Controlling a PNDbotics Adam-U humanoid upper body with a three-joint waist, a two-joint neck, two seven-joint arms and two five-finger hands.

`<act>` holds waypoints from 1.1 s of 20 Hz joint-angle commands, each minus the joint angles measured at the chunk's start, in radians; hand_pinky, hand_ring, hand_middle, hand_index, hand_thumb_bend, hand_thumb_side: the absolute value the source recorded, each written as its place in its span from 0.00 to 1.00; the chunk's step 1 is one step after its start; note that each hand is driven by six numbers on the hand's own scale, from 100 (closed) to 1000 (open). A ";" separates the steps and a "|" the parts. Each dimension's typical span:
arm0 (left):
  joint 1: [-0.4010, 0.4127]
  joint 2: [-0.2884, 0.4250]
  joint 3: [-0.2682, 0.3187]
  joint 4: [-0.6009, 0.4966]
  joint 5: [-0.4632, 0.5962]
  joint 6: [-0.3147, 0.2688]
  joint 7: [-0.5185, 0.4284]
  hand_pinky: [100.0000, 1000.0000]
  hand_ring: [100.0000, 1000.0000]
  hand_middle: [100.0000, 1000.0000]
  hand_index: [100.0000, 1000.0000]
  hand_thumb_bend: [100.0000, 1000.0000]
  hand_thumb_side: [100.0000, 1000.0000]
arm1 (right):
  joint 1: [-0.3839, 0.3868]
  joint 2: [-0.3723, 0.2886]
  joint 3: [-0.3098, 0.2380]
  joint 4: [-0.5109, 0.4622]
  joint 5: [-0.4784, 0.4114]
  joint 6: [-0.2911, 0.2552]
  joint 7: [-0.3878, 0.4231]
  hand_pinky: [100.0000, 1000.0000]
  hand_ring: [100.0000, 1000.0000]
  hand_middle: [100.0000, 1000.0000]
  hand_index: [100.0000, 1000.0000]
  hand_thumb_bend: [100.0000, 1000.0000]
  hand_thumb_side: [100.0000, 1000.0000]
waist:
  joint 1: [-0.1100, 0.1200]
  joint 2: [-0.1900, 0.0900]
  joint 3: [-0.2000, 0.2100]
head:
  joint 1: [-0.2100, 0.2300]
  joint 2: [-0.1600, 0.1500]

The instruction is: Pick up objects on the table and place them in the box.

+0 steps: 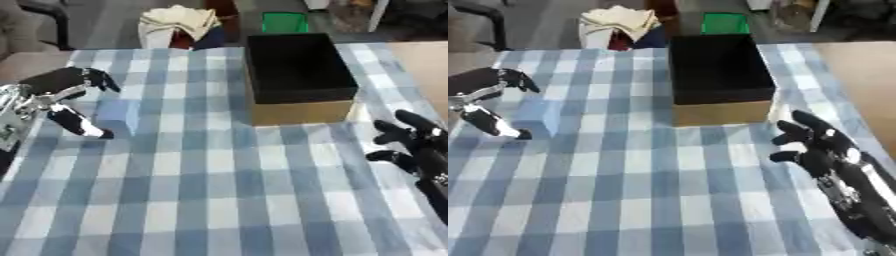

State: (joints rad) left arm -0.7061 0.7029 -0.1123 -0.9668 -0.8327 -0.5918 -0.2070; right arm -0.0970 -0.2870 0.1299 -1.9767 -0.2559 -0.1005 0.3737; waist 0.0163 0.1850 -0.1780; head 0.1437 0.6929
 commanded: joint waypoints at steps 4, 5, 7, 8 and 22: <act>-0.032 0.015 0.019 0.024 -0.014 0.004 0.011 0.71 0.68 0.70 0.80 0.63 0.39 | -0.011 -0.002 -0.001 -0.010 0.000 0.000 0.006 0.72 1.00 0.67 0.96 0.00 0.50 | 0.001 -0.009 -0.007 | 0.006 -0.011; -0.034 0.014 0.020 0.028 -0.017 0.004 0.010 0.71 0.68 0.70 0.80 0.63 0.39 | -0.011 -0.002 -0.001 -0.010 0.000 0.000 0.006 0.72 1.00 0.67 0.96 0.00 0.50 | 0.001 -0.008 -0.008 | 0.006 -0.011; -0.038 0.011 0.021 0.037 -0.021 0.003 0.006 0.71 0.67 0.69 0.79 0.62 0.40 | -0.011 -0.002 0.000 -0.011 0.000 0.000 0.006 0.72 1.00 0.67 0.96 0.00 0.50 | 0.001 -0.007 -0.010 | 0.007 -0.011; -0.039 0.010 0.022 0.041 -0.024 0.003 0.004 0.72 0.67 0.68 0.79 0.61 0.40 | -0.011 -0.002 0.000 -0.011 0.000 0.000 0.007 0.72 1.00 0.67 0.96 0.00 0.50 | 0.001 -0.007 -0.011 | 0.007 -0.011; -0.039 -0.003 0.023 0.073 -0.033 -0.007 -0.030 0.72 0.62 0.64 0.78 0.57 0.43 | -0.014 0.001 0.001 -0.009 0.001 0.000 0.009 0.72 1.00 0.67 0.96 0.00 0.51 | 0.001 -0.004 -0.016 | 0.003 -0.009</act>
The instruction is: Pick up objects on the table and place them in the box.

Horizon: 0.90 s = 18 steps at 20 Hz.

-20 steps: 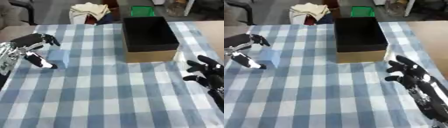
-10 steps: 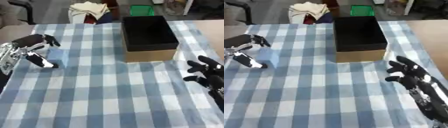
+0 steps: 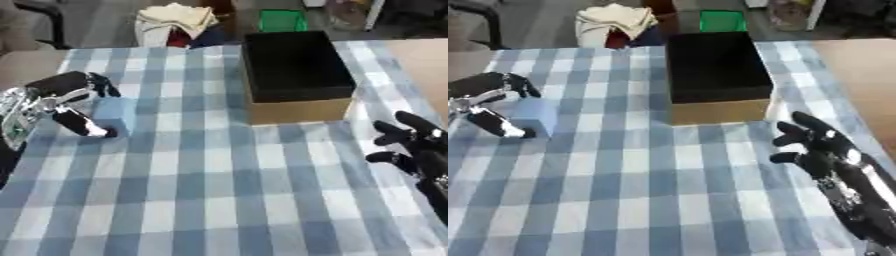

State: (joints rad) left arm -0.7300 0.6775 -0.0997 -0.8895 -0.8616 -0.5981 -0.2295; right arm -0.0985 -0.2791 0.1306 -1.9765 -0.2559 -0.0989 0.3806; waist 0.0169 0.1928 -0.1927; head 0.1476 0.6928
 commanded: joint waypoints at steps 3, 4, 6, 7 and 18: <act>-0.011 0.023 0.010 -0.004 -0.008 0.000 -0.011 0.71 0.58 0.59 0.76 0.57 0.42 | -0.012 -0.007 0.000 -0.008 0.002 -0.001 0.002 0.72 1.00 0.67 0.96 0.00 0.51 | 0.001 -0.011 -0.001 | -0.001 -0.008; -0.010 0.023 0.010 -0.004 -0.009 0.001 -0.010 0.71 0.56 0.57 0.76 0.57 0.40 | -0.012 -0.007 0.000 -0.008 0.002 -0.001 0.002 0.72 1.00 0.67 0.96 0.00 0.51 | 0.001 -0.011 -0.001 | -0.002 -0.008; -0.009 0.025 0.010 -0.006 -0.011 0.003 -0.007 0.69 0.53 0.52 0.74 0.57 0.39 | -0.013 -0.007 0.000 -0.008 0.002 -0.001 0.002 0.72 1.00 0.67 0.96 0.00 0.51 | 0.000 -0.011 0.000 | -0.003 -0.008; -0.009 0.026 0.011 -0.008 -0.010 0.004 -0.002 0.69 0.51 0.49 0.72 0.56 0.36 | -0.013 -0.007 0.000 -0.007 0.002 -0.002 0.002 0.72 1.00 0.67 0.96 0.00 0.51 | 0.000 -0.011 0.001 | -0.003 -0.009; -0.009 0.038 0.010 -0.049 0.054 0.012 0.062 0.65 0.41 0.37 0.64 0.49 0.21 | -0.012 -0.009 -0.001 -0.007 -0.001 -0.001 0.003 0.72 1.00 0.67 0.96 0.00 0.51 | 0.000 -0.013 0.002 | -0.006 -0.011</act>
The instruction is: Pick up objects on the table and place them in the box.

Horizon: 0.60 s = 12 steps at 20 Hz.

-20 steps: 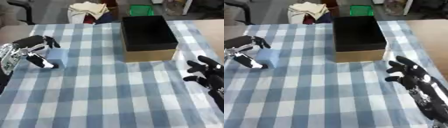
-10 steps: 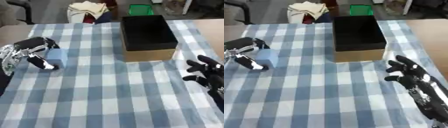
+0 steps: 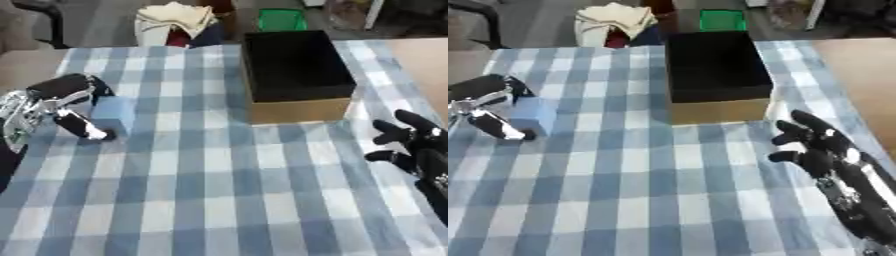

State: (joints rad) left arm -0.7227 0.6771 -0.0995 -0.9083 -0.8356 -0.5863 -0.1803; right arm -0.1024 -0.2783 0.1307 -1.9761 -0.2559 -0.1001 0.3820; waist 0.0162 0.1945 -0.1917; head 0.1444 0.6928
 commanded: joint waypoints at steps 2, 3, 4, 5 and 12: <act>-0.020 0.045 0.005 -0.056 0.058 -0.002 0.013 0.65 0.40 0.36 0.63 0.47 0.19 | -0.009 -0.010 -0.001 -0.007 -0.002 0.000 0.003 0.72 1.00 0.67 0.96 0.00 0.51 | 0.002 -0.016 0.001 | -0.003 -0.011; -0.022 0.048 0.002 -0.071 0.076 -0.002 0.011 0.65 0.40 0.35 0.62 0.45 0.17 | -0.008 -0.010 -0.001 -0.007 -0.002 0.000 0.003 0.72 1.00 0.67 0.96 0.00 0.51 | 0.002 -0.017 0.001 | -0.004 -0.011; -0.024 0.051 0.000 -0.087 0.096 -0.001 0.008 0.64 0.40 0.35 0.62 0.44 0.16 | -0.008 -0.011 -0.001 -0.007 -0.002 0.000 0.004 0.72 1.00 0.67 0.96 0.00 0.51 | 0.002 -0.017 0.001 | -0.005 -0.012; -0.026 0.053 -0.003 -0.102 0.117 0.001 0.004 0.65 0.39 0.34 0.61 0.42 0.15 | -0.008 -0.011 -0.001 -0.007 -0.002 0.000 0.004 0.72 1.00 0.67 0.96 0.00 0.51 | 0.003 -0.018 0.000 | -0.005 -0.012; -0.081 0.034 -0.033 -0.196 0.278 0.020 -0.058 0.66 0.38 0.33 0.59 0.34 0.10 | -0.008 -0.014 0.003 -0.008 -0.006 0.002 0.007 0.72 1.00 0.67 0.96 0.00 0.51 | 0.004 -0.022 -0.006 | -0.006 -0.018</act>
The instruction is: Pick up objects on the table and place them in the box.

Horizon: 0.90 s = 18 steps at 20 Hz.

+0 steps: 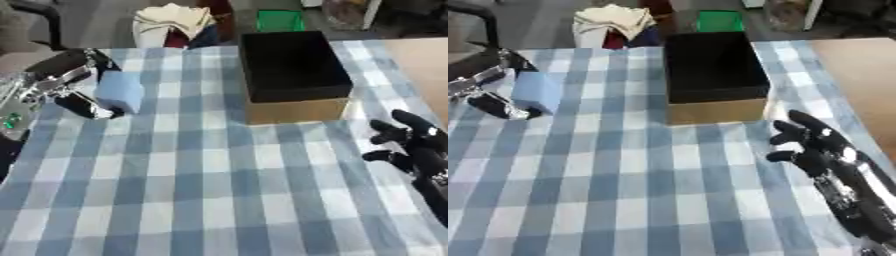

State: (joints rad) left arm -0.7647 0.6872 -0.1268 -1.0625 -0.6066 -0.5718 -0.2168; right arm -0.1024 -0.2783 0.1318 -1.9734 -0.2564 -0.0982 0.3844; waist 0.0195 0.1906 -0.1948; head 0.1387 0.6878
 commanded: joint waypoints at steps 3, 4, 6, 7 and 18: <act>-0.086 -0.005 -0.018 -0.055 0.090 0.012 -0.042 0.66 0.38 0.33 0.59 0.33 0.08 | -0.013 -0.013 0.008 -0.011 -0.012 0.003 0.009 0.72 1.00 0.67 0.96 0.00 0.51 | 0.002 -0.019 -0.011 | 0.000 -0.014; -0.103 -0.017 -0.022 -0.054 0.099 0.013 -0.047 0.66 0.38 0.33 0.59 0.33 0.07 | -0.017 -0.012 0.012 -0.012 -0.015 0.005 0.012 0.72 1.00 0.67 0.96 0.00 0.51 | 0.002 -0.019 -0.015 | 0.002 -0.016; -0.134 -0.040 -0.028 -0.049 0.111 0.015 -0.052 0.66 0.38 0.33 0.59 0.32 0.08 | -0.024 -0.013 0.019 -0.014 -0.022 0.008 0.018 0.72 1.00 0.67 0.96 0.00 0.51 | 0.002 -0.019 -0.026 | 0.005 -0.021; -0.150 -0.053 -0.031 -0.042 0.115 0.016 -0.053 0.66 0.38 0.33 0.59 0.32 0.07 | -0.029 -0.013 0.023 -0.017 -0.027 0.009 0.021 0.72 1.00 0.67 0.96 0.00 0.51 | 0.002 -0.019 -0.032 | 0.007 -0.024; -0.260 -0.177 -0.021 0.106 0.078 0.020 0.006 0.67 0.38 0.33 0.58 0.24 0.07 | -0.083 -0.007 0.075 -0.027 -0.075 0.022 0.075 0.72 1.00 0.67 0.96 0.00 0.50 | -0.010 -0.003 -0.116 | 0.028 -0.064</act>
State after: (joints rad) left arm -0.9985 0.5056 -0.1606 -0.9622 -0.5209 -0.5509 -0.2244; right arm -0.1735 -0.2781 0.2037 -1.9772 -0.3197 -0.0742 0.4511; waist 0.0127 0.2015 -0.3133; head 0.1627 0.6385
